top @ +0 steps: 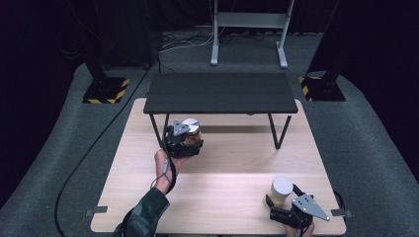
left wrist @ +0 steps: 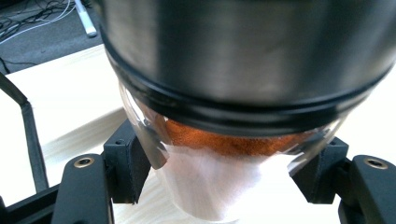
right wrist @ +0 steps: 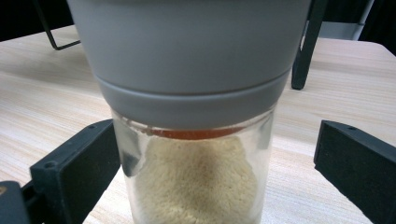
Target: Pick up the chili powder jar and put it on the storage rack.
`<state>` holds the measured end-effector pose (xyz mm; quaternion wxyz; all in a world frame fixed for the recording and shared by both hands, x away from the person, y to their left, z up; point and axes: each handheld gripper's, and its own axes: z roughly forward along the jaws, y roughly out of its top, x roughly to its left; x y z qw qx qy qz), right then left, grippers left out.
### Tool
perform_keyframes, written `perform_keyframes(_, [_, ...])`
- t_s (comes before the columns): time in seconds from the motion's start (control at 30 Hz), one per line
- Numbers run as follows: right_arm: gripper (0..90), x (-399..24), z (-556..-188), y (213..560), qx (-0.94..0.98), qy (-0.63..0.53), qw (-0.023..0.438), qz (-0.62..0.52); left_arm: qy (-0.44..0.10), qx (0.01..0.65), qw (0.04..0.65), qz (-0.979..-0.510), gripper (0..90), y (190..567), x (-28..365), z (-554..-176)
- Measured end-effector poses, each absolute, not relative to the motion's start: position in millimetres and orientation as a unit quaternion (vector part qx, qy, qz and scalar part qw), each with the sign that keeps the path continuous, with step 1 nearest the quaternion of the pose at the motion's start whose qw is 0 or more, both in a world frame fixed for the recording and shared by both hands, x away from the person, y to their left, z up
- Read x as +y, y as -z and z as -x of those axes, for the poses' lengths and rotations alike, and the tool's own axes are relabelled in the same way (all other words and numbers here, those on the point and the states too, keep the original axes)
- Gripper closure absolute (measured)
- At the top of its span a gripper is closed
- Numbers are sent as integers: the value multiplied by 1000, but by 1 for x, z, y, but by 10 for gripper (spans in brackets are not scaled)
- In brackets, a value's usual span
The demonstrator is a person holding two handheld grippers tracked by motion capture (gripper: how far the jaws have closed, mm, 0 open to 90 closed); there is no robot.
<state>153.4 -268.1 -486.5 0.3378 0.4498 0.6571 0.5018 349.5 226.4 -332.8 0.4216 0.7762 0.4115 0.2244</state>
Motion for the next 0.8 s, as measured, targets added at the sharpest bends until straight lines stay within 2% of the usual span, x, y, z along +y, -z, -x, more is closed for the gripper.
perform_keyframes(0.8, [0, -268, -153, 487, 655, -503, 339, -449, -218, 398, 424, -784, 311, 301, 215, -358])
